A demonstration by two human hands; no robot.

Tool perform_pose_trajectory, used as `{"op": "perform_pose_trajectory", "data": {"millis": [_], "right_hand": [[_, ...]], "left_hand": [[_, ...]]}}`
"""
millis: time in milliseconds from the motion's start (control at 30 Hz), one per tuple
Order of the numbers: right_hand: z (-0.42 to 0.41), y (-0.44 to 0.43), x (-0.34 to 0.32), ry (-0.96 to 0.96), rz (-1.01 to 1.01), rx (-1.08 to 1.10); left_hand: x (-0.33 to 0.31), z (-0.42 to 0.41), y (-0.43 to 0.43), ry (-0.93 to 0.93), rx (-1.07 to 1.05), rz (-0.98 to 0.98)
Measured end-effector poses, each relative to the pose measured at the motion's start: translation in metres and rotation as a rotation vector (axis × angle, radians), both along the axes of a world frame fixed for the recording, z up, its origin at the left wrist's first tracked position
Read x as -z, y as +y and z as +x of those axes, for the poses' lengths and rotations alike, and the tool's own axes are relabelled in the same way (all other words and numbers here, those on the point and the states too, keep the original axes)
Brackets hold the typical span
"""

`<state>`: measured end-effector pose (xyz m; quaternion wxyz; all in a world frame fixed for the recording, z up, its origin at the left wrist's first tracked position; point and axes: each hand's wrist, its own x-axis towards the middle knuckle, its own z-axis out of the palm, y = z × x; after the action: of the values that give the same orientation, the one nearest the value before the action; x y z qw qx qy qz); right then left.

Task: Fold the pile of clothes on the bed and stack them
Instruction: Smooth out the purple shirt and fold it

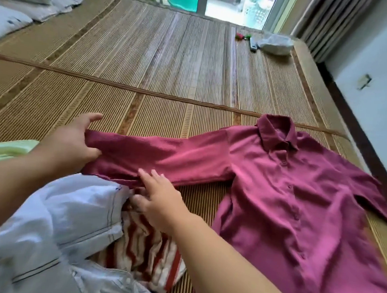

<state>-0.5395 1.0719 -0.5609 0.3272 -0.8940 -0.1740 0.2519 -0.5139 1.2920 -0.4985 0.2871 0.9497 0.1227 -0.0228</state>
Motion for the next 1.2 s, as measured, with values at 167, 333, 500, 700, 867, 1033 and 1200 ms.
{"op": "perform_pose_trajectory", "data": {"millis": [167, 333, 500, 700, 867, 1033, 1200], "right_hand": [[-0.039, -0.056, 0.026, 0.004, -0.15, 0.111], [-0.111, -0.202, 0.055, -0.041, -0.43, 0.384], [-0.183, -0.297, 0.058, -0.02, -0.467, 0.457], [-0.231, -0.296, 0.067, 0.071, -0.594, 0.22], [-0.242, -0.271, 0.06, -0.264, -0.536, 0.139], [-0.231, -0.29, 0.048, -0.374, -0.33, 0.297], [-0.246, -0.304, 0.016, -0.506, -0.155, 0.338]], "left_hand": [[0.038, 0.001, -0.009, 0.22, -0.21, 0.17], [0.052, -0.049, -0.128, -0.148, 0.158, 0.23], [0.09, -0.141, -0.259, 0.133, 0.617, 0.155], [0.129, -0.221, -0.298, 0.398, 0.636, 0.374], [0.123, -0.212, -0.28, 0.196, 0.642, 0.399], [0.096, -0.215, -0.284, 0.044, 0.419, -0.056], [0.074, -0.267, -0.306, -0.077, -0.086, -0.531]]}}
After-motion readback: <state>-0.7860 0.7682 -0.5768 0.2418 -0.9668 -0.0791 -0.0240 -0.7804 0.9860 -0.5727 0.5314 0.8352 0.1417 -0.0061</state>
